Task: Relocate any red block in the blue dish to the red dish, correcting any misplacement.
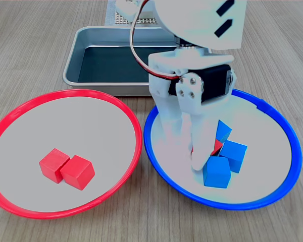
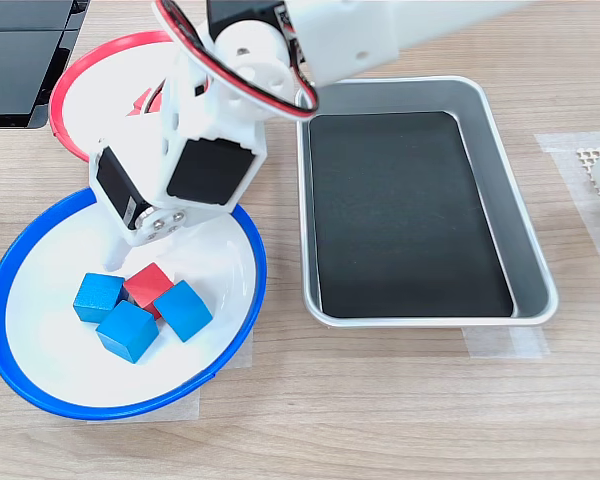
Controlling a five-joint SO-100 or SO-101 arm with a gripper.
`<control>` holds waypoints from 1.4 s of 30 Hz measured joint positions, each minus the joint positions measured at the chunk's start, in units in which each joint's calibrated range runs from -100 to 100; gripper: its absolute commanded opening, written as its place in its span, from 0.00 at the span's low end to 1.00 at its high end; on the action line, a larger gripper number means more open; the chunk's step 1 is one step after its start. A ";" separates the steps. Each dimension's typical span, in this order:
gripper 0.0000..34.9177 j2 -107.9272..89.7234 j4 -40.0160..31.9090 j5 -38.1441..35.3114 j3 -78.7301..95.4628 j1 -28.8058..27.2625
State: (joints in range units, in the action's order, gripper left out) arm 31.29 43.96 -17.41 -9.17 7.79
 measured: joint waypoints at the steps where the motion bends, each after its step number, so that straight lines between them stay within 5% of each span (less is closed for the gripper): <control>1: 0.26 0.26 0.00 0.00 0.00 0.09; 42: 0.40 0.60 4.32 -0.24 -0.18 3.27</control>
State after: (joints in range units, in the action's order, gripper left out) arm 31.88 48.29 -17.66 -9.35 11.06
